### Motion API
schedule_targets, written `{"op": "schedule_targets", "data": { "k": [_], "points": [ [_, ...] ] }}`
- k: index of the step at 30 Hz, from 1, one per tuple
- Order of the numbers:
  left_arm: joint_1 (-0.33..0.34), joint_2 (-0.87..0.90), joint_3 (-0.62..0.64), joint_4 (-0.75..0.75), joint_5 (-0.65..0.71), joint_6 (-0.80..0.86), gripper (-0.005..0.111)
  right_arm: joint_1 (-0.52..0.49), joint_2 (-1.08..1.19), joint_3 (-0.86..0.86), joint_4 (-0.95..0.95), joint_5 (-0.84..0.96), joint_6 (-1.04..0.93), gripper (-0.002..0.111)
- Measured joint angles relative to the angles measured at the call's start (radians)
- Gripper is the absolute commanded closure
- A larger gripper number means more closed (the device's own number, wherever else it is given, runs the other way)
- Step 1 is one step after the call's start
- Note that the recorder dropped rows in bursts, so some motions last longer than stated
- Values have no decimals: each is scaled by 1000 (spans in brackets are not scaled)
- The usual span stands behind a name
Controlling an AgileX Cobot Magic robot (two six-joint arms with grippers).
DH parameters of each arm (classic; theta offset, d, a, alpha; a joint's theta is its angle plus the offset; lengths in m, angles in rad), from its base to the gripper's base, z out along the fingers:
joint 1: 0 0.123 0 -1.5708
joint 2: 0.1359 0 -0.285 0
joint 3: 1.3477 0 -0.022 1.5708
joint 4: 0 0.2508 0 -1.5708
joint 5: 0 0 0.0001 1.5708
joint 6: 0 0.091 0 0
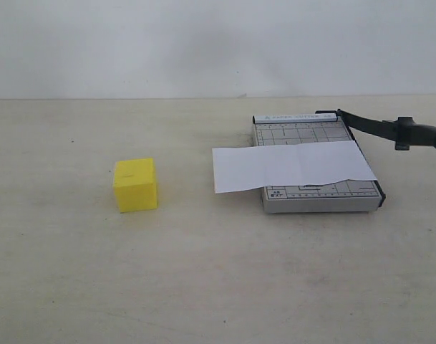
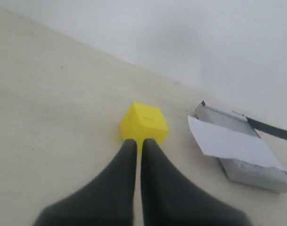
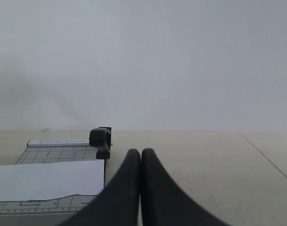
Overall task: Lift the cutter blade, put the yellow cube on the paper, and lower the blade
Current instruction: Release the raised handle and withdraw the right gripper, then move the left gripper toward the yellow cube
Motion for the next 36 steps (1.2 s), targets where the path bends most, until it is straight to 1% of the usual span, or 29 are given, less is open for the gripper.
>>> {"op": "schedule_targets", "data": {
  "k": [2,7,12,14,16,21,31,33,34,35,36],
  "points": [
    [0,0,0,-16,-65,-4,102,0,0,0,0,0,0,108],
    [0,0,0,-115,-223,-19,102,0,0,0,0,0,0,108],
    [0,0,0,-135,-395,-24,102,0,0,0,0,0,0,108],
    [0,0,0,-135,-444,-32,102,0,0,0,0,0,0,108],
    [0,0,0,-135,-467,-72,102,0,0,0,0,0,0,108],
    [0,0,0,-139,-478,-250,102,0,0,0,0,0,0,108],
    [0,0,0,-136,-478,-340,102,0,0,0,0,0,0,108],
    [0,0,-18,-20,-432,-406,102,0,0,0,0,0,0,108],
    [-2,0,-70,128,-374,-457,102,0,0,0,0,0,0,108],
    [-7,0,-107,214,-348,-475,98,0,0,0,0,0,0,108],
    [-28,0,-188,358,-301,-494,95,0,0,0,0,-2,0,108]
  ]
}}
